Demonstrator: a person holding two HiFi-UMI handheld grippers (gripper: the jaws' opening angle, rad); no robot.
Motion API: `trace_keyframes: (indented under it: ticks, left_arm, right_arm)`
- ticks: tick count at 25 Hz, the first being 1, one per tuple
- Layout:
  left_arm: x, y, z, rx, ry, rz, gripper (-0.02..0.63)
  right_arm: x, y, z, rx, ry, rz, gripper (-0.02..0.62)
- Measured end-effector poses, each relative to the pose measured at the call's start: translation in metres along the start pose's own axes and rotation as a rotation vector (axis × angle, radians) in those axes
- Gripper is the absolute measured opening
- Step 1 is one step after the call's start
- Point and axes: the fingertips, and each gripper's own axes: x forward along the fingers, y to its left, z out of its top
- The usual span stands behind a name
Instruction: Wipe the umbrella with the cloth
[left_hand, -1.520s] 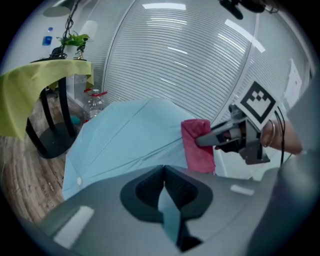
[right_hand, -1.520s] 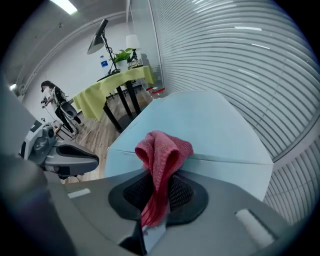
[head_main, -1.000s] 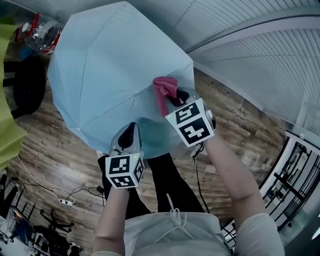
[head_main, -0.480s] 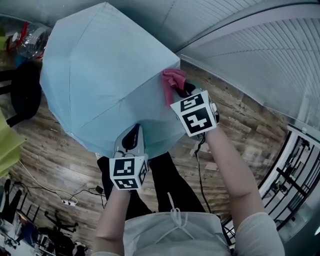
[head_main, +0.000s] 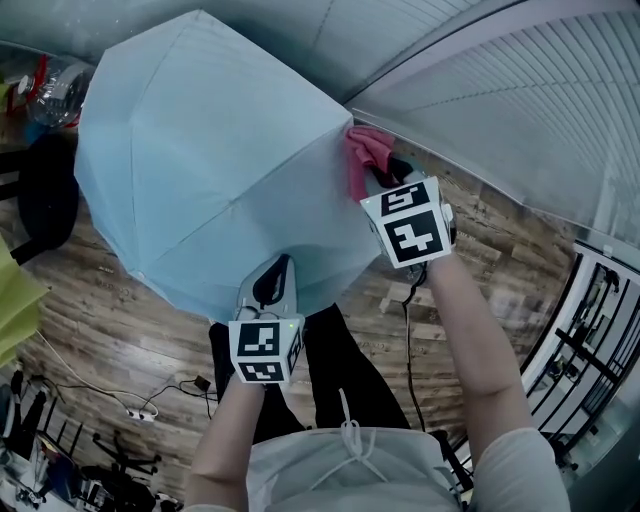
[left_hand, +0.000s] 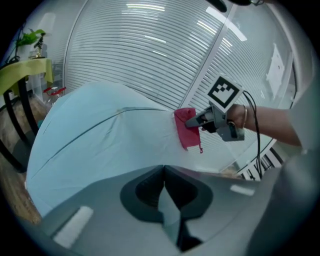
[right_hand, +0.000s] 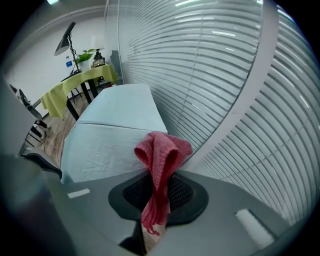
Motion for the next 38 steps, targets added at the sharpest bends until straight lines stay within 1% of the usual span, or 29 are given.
trace_keyframes:
  ticks: [4, 6, 8, 9, 11, 14, 16, 20, 24, 26, 29, 31, 33, 35, 38]
  left_arm:
    - [-0.025, 0.011, -0.008, -0.017, -0.023, -0.016, 0.008]
    - [-0.044, 0.019, -0.017, 0.022, -0.027, -0.027, 0.008]
    - [-0.065, 0.03, -0.028, 0.075, -0.029, -0.027, 0.008]
    - [-0.077, 0.038, -0.034, 0.084, -0.031, -0.025, 0.008]
    - [-0.103, 0.056, -0.048, 0.058, -0.035, -0.024, 0.008]
    - [-0.139, 0.094, -0.077, 0.014, -0.019, -0.008, 0.008]
    - [-0.158, 0.123, -0.096, 0.005, -0.006, 0.012, 0.008]
    - [-0.194, 0.171, -0.124, -0.018, -0.008, 0.049, 0.008]
    - [-0.222, 0.221, -0.149, -0.043, -0.003, 0.084, 0.008]
    - [-0.233, 0.247, -0.161, -0.055, -0.001, 0.104, 0.008]
    - [-0.242, 0.277, -0.179, -0.097, 0.005, 0.134, 0.008]
    - [-0.244, 0.292, -0.189, -0.127, 0.008, 0.139, 0.008]
    - [-0.243, 0.304, -0.199, -0.147, 0.013, 0.14, 0.008]
    - [-0.241, 0.311, -0.209, -0.16, 0.023, 0.139, 0.008]
    - [-0.236, 0.319, -0.218, -0.168, 0.04, 0.135, 0.008]
  right_arm:
    - [-0.031, 0.026, 0.003, 0.027, -0.034, -0.004, 0.058]
    - [-0.048, 0.049, 0.005, 0.031, -0.051, -0.013, 0.058]
    - [-0.063, 0.082, 0.007, 0.035, -0.068, -0.014, 0.058]
    - [-0.068, 0.101, 0.008, 0.035, -0.073, -0.01, 0.058]
    - [-0.077, 0.141, 0.006, 0.042, -0.074, 0.005, 0.058]
    - [-0.079, 0.204, 0.004, 0.11, -0.069, 0.037, 0.058]
    - [-0.073, 0.248, 0.003, 0.148, -0.062, 0.068, 0.058]
    - [-0.058, 0.328, -0.002, 0.14, -0.028, 0.116, 0.058]
    - [-0.03, 0.398, -0.002, 0.162, 0.001, 0.162, 0.058]
    - [-0.013, 0.437, 0.003, 0.161, 0.005, 0.212, 0.058]
    - [0.011, 0.489, 0.005, 0.155, 0.002, 0.313, 0.058]
    - [0.027, 0.511, 0.007, 0.151, 0.007, 0.331, 0.058]
    - [0.041, 0.525, 0.009, 0.133, 0.023, 0.314, 0.058]
    - [0.054, 0.535, 0.01, 0.12, 0.029, 0.308, 0.058]
    - [0.069, 0.544, 0.013, 0.129, 0.011, 0.324, 0.058]
